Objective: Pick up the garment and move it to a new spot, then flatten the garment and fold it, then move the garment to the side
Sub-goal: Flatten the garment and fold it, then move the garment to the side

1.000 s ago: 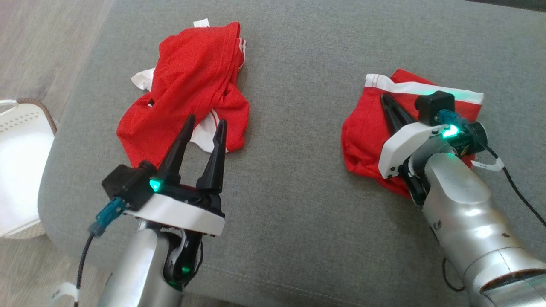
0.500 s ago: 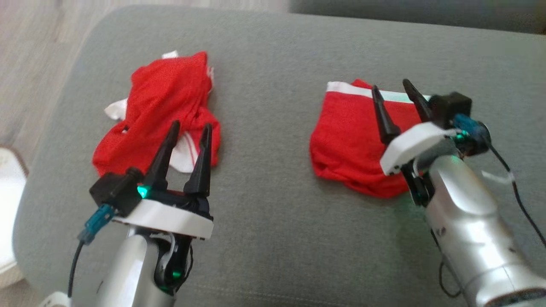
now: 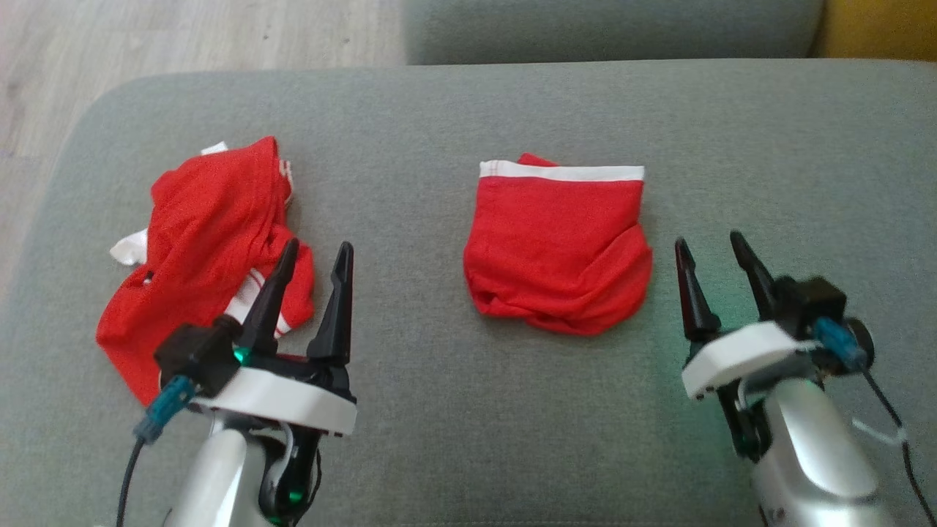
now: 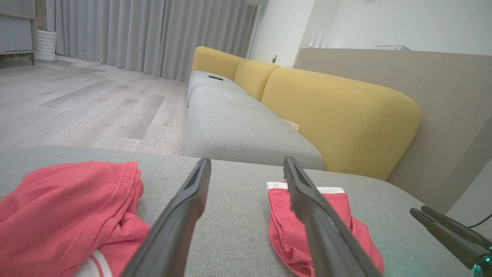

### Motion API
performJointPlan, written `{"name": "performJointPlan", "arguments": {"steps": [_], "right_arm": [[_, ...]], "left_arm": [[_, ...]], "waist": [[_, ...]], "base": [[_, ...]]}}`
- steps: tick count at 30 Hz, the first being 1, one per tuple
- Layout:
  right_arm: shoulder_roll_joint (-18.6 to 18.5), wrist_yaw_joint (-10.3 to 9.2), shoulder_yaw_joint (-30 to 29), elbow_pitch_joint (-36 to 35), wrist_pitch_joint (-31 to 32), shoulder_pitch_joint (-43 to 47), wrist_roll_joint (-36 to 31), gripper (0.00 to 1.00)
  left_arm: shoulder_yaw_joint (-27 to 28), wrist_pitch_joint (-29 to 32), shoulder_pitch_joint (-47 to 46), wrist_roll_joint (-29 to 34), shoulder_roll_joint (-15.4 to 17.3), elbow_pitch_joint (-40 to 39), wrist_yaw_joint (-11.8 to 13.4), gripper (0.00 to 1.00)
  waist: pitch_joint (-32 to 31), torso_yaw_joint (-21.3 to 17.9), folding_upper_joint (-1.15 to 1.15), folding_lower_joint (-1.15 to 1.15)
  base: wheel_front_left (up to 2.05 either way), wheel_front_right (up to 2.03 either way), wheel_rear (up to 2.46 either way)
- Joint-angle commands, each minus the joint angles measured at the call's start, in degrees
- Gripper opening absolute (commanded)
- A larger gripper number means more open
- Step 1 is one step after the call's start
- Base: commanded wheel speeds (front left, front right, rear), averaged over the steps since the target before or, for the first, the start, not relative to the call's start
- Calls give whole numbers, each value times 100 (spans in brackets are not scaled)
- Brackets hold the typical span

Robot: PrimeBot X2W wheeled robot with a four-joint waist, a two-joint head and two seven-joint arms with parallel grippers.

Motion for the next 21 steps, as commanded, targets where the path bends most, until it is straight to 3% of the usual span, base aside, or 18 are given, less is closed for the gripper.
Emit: {"name": "performJointPlan", "arguments": {"steps": [1, 13, 21], "right_arm": [[82, 39, 56, -277, 2, -3, -30, 100], [104, 39, 58, -927, 336, 356, 129, 100], [104, 39, 57, -719, 983, -49, 195, 100]], "left_arm": [[210, -31, -117, 37, 52, -170, -8, 100], [185, -31, -70, 12, 52, -242, -37, 100], [30, -31, -242, -65, 52, -298, -52, 100]], "waist": [[-48, -81, 0, 1], [55, -117, 0, 1], [444, 148, 0, 1]], "base": [[0, 0, 0], [0, 0, 0], [0, 0, 0]]}}
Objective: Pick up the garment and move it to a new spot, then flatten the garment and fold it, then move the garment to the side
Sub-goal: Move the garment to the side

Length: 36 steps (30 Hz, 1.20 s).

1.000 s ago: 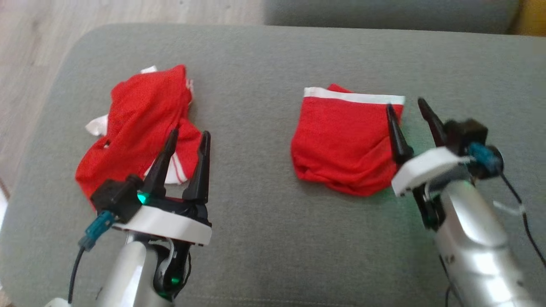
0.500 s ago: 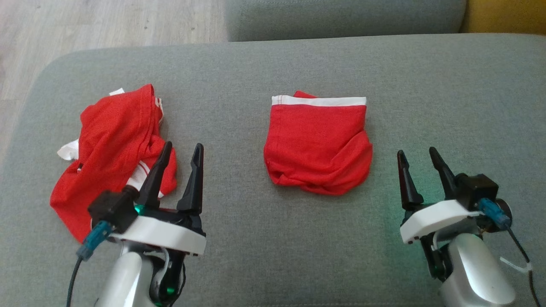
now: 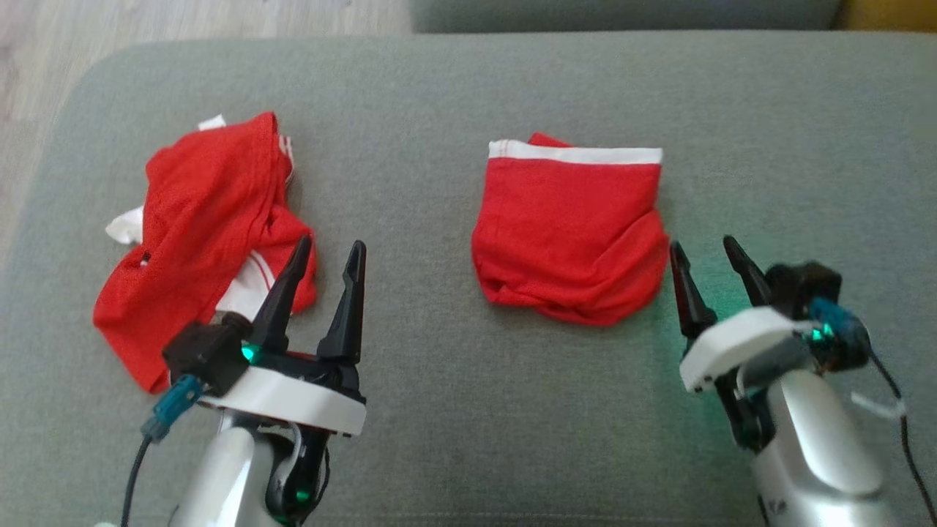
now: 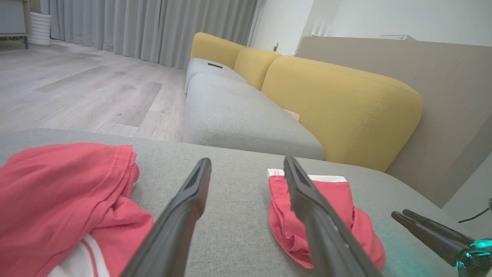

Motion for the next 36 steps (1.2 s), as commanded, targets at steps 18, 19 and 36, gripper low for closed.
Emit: {"name": "performJointPlan", "arguments": {"steps": [18, 19, 36], "right_arm": [[35, 39, 160, 1604, 1186, -1478, 544, 57], [35, 39, 219, 1659, 1171, -1523, 472, 0], [-1290, 39, 2117, 1220, 696, -1942, -294, 0]], "left_arm": [[36, -31, -555, -134, 51, -98, -43, 100], [42, -31, -555, -132, 51, -93, -43, 100], [-153, -31, -678, 68, 51, -416, -53, 100]], "waist": [[536, 615, 0, 0], [534, 609, 0, 0], [378, -434, 0, 0]], "base": [[0, 0, 0], [0, 0, 0], [0, 0, 0]]}}
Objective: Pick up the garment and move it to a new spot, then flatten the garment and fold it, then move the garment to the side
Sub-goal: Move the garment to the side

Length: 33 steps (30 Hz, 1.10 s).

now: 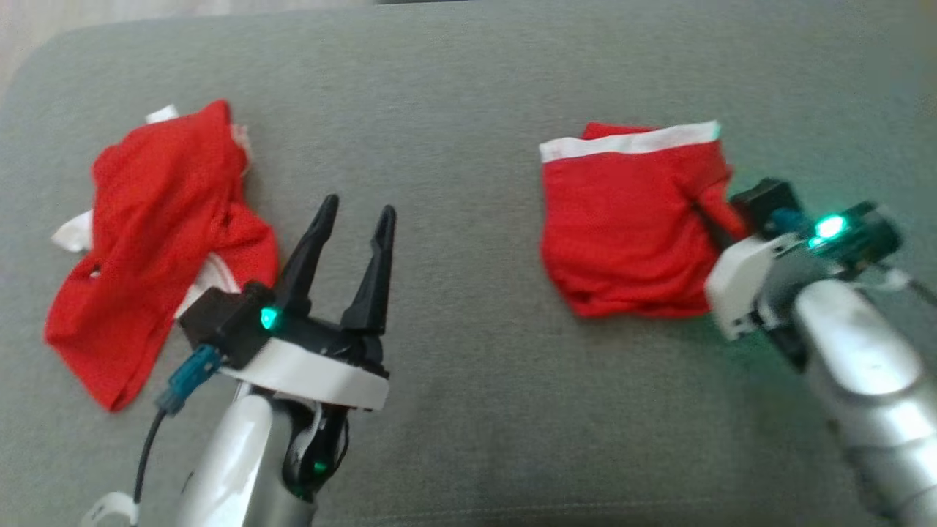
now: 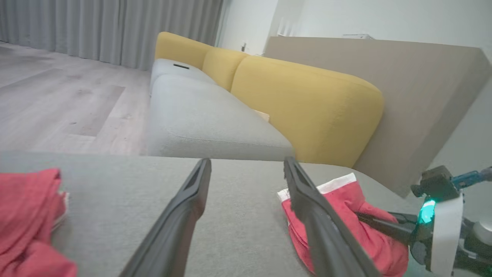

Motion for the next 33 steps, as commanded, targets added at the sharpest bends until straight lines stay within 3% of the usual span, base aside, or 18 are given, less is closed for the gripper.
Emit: {"name": "performJointPlan", "arguments": {"steps": [1, 9, 15, 25, 26, 27, 28, 33], "right_arm": [[-351, 37, 263, -297, -9, -240, 149, 0], [-2087, 37, 994, -697, 214, -564, 702, 0], [-2879, 37, 986, -551, 368, -906, 688, 0], [-3114, 37, 309, -136, 453, -1120, 19, 0], [-3092, 37, 194, -127, 391, -1128, -104, 27], [-3092, 37, 194, -127, 391, -1128, -104, 27], [-3057, 37, 70, -114, 336, -1128, -230, 100], [-2696, 37, -412, -85, 285, -980, -646, 100]], "left_arm": [[82, -31, -335, 64, 51, -241, -30, 100], [-244, -31, -718, 69, 51, -384, -33, 100], [-333, -31, -970, 64, 51, -491, -35, 100], [-294, -31, -1103, 70, 51, -501, -36, 100], [-291, -31, -1107, 67, 51, -493, -36, 100], [-291, -31, -1107, 67, 51, -493, -36, 100], [-286, -31, -1111, 62, 51, -484, -36, 100], [-231, -31, -1068, 48, 51, -413, -36, 100]], "waist": [[46, -257, 0, 0], [480, -459, 0, 0], [879, -342, 0, 0], [1083, -220, 0, 0], [1080, -218, 0, 0], [1080, -218, 0, 0], [1070, -217, 0, 0], [874, -230, 0, 0]], "base": [[0, 0, 0], [0, 0, 0], [0, 0, 0], [0, 0, 0], [0, 0, 0], [0, 0, 0], [0, 0, 0], [0, 0, 0]]}}
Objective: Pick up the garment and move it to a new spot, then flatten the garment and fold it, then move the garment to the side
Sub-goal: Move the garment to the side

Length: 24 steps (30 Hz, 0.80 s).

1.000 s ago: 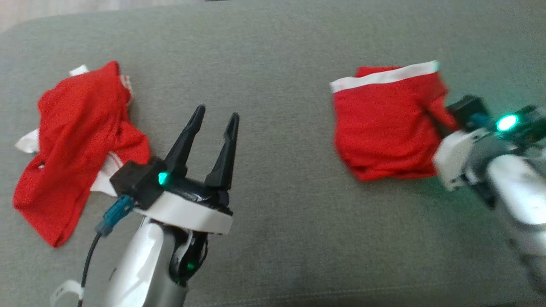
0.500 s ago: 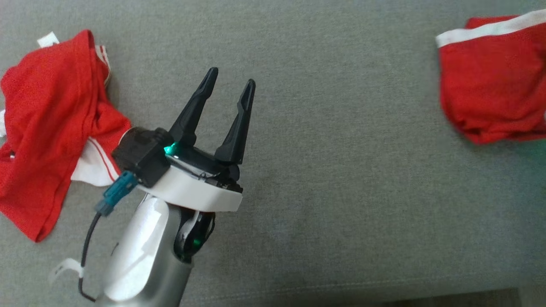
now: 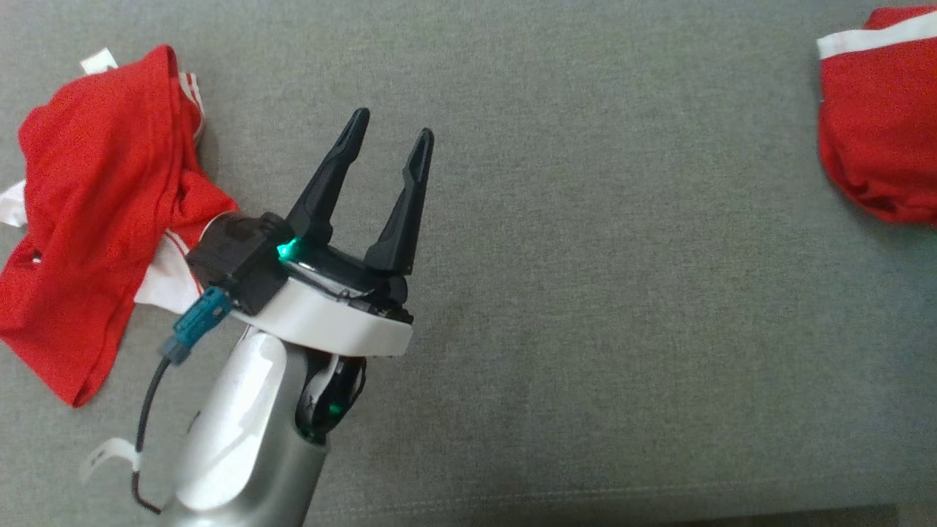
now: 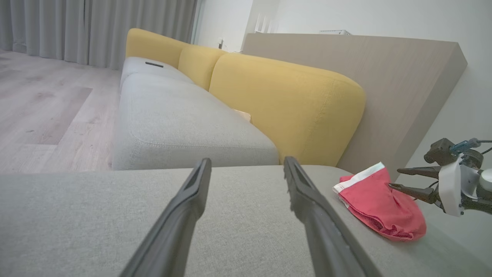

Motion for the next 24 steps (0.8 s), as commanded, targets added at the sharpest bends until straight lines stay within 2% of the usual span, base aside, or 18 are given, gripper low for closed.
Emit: {"name": "performJointPlan", "arguments": {"steps": [1, 5, 15, 20, 24], "right_arm": [[-68, 37, -75, -170, -94, 116, -70, 100], [410, 37, -519, -417, -363, 278, -185, 100], [2279, 37, -1365, -1648, -1236, 1237, 452, 100], [3136, 37, -1517, -2303, -1418, 1957, 736, 100], [3522, 37, -1574, -2632, -1569, 2529, 904, 100]], "left_arm": [[223, -29, -119, -3, 53, -170, -35, 100], [381, -29, 32, -14, 53, -112, -35, 100], [930, -29, 744, 84, 53, -40, -9, 100], [1123, -29, 1106, 120, 53, -53, 38, 100], [1183, -29, 1376, 128, 53, -61, 62, 100]], "waist": [[-114, -13, 0, 0], [-474, -51, 0, 0], [-1525, -82, 0, 0], [-1910, -30, 0, 0], [-2140, 31, 0, 0]], "base": [[0, 0, 0], [0, 0, 0], [0, 0, 0], [0, 0, 0], [0, 0, 0]]}}
